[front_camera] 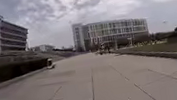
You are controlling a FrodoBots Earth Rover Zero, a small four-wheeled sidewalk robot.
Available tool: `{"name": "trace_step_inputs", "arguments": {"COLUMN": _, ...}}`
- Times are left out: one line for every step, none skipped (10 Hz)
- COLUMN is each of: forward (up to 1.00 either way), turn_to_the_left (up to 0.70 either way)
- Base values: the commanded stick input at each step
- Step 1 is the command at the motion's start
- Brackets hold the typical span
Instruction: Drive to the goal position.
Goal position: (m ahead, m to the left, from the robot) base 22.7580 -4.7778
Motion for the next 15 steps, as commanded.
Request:
{"name": "trace_step_inputs", "arguments": {"forward": 0.70, "turn_to_the_left": 0.00}}
{"name": "trace_step_inputs", "arguments": {"forward": 0.70, "turn_to_the_left": 0.00}}
{"name": "trace_step_inputs", "arguments": {"forward": 0.70, "turn_to_the_left": 0.00}}
{"name": "trace_step_inputs", "arguments": {"forward": 0.70, "turn_to_the_left": 0.00}}
{"name": "trace_step_inputs", "arguments": {"forward": 0.70, "turn_to_the_left": 0.00}}
{"name": "trace_step_inputs", "arguments": {"forward": 0.70, "turn_to_the_left": 0.00}}
{"name": "trace_step_inputs", "arguments": {"forward": 0.70, "turn_to_the_left": 0.00}}
{"name": "trace_step_inputs", "arguments": {"forward": 0.70, "turn_to_the_left": 0.00}}
{"name": "trace_step_inputs", "arguments": {"forward": 0.70, "turn_to_the_left": 0.00}}
{"name": "trace_step_inputs", "arguments": {"forward": 0.70, "turn_to_the_left": 0.00}}
{"name": "trace_step_inputs", "arguments": {"forward": 0.70, "turn_to_the_left": 0.00}}
{"name": "trace_step_inputs", "arguments": {"forward": 0.70, "turn_to_the_left": 0.00}}
{"name": "trace_step_inputs", "arguments": {"forward": 0.70, "turn_to_the_left": 0.00}}
{"name": "trace_step_inputs", "arguments": {"forward": 0.70, "turn_to_the_left": 0.00}}
{"name": "trace_step_inputs", "arguments": {"forward": 0.70, "turn_to_the_left": 0.00}}
